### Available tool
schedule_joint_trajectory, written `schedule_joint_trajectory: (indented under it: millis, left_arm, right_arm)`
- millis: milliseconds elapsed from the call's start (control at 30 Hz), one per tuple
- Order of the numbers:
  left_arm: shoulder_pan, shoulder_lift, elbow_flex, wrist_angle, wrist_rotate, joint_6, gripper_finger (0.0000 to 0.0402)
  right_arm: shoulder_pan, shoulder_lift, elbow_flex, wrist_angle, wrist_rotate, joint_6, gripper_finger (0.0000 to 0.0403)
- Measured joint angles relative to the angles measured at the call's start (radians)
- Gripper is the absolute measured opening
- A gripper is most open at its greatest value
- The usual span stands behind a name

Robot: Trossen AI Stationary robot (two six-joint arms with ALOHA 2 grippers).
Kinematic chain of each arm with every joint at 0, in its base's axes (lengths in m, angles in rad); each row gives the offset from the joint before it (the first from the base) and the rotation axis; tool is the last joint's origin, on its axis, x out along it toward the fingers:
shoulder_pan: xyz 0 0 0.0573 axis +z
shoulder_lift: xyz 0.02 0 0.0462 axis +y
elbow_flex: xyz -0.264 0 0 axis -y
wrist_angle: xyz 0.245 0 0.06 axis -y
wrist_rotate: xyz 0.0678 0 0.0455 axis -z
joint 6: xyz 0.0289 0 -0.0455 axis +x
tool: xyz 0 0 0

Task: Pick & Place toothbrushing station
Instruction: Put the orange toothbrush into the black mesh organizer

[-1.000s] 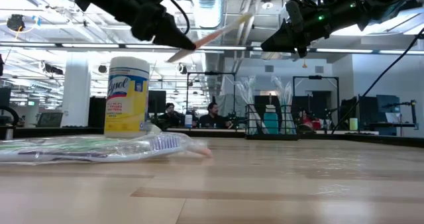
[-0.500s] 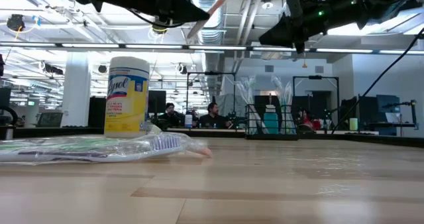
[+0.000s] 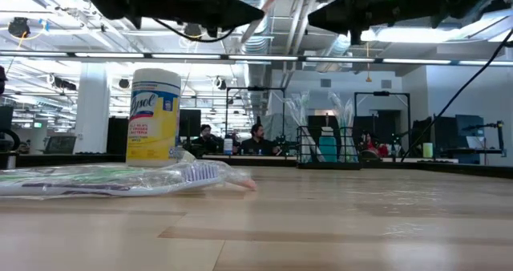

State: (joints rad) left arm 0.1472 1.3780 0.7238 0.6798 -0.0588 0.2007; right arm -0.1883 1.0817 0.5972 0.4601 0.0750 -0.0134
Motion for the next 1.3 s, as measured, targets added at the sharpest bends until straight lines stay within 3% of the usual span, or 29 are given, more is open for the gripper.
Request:
schedule_joint_trajectory:
  millis: [600, 1067, 1300]
  left_arm:
    - [0.004, 0.192, 0.000, 0.349, 0.058, -0.034, 0.0022]
    - [0.050, 0.224, 0.007, 0.368, 0.115, -0.090, 0.0022]
    - [0.049, 0.223, 0.007, 0.368, 0.137, -0.105, 0.0022]
  right_arm:
    - [0.052, 0.034, 0.000, 0.083, 0.000, -0.076, 0.0064]
    - [0.052, 0.156, 0.000, 0.296, -0.020, -0.121, 0.0065]
    - [0.052, 0.168, 0.000, 0.343, -0.029, -0.141, 0.0088]
